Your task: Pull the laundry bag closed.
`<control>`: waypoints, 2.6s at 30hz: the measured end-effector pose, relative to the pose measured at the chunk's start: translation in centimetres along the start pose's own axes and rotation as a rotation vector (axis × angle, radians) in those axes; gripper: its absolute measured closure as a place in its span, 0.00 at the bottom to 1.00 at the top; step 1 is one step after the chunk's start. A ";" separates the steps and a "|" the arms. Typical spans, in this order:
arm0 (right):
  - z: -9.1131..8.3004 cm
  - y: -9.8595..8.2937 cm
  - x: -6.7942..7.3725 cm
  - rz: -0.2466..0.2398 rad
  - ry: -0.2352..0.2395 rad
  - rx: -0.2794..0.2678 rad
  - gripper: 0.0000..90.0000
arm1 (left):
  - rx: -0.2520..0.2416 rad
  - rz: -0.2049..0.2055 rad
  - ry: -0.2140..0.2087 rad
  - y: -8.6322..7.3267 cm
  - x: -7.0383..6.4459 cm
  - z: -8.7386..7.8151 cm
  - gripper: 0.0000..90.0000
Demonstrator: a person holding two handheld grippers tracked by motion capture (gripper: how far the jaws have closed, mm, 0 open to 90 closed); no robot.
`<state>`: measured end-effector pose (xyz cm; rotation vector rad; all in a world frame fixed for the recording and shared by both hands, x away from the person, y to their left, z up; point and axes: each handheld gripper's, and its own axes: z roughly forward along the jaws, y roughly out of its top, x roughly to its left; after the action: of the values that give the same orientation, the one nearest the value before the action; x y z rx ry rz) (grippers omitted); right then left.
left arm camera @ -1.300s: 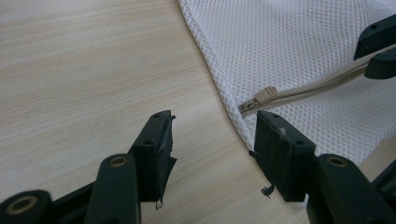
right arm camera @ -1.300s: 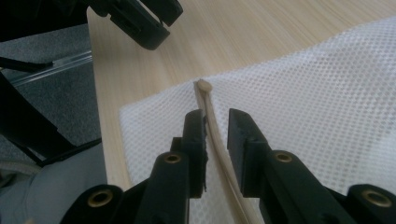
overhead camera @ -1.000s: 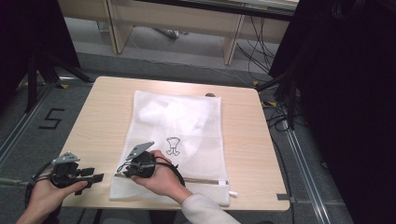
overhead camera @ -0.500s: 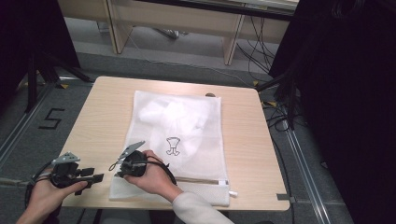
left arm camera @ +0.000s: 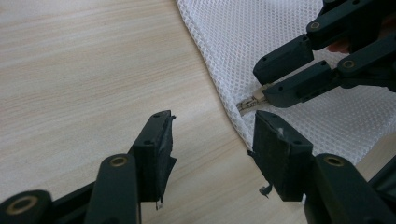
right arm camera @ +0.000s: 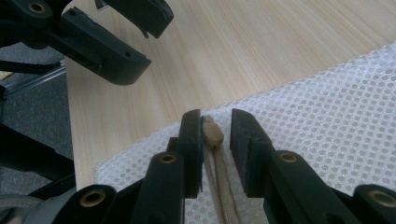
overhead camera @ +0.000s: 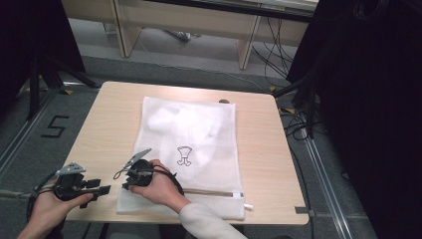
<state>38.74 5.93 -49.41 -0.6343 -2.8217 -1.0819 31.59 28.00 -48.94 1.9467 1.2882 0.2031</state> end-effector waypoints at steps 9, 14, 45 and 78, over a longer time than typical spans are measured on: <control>0.6 0.1 -0.1 0.019 0.008 0.013 0.85 | 0.001 -0.002 0.000 0.0 -0.1 0.1 0.53; 0.8 0.1 -0.1 -0.005 0.005 0.017 0.90 | 0.004 -0.001 0.000 0.0 -0.1 0.1 0.53; -2.9 1.2 1.2 -0.116 -0.034 -0.074 0.91 | 0.067 -0.102 -0.293 0.9 -2.0 2.8 0.61; -4.2 -0.3 1.0 -0.135 -0.025 -0.083 0.92 | 0.100 -0.165 -0.324 1.9 -2.1 4.0 0.95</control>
<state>37.28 3.37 -46.26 -0.4721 -2.8907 -1.2258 33.98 23.81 -49.85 1.8507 1.2513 -0.2537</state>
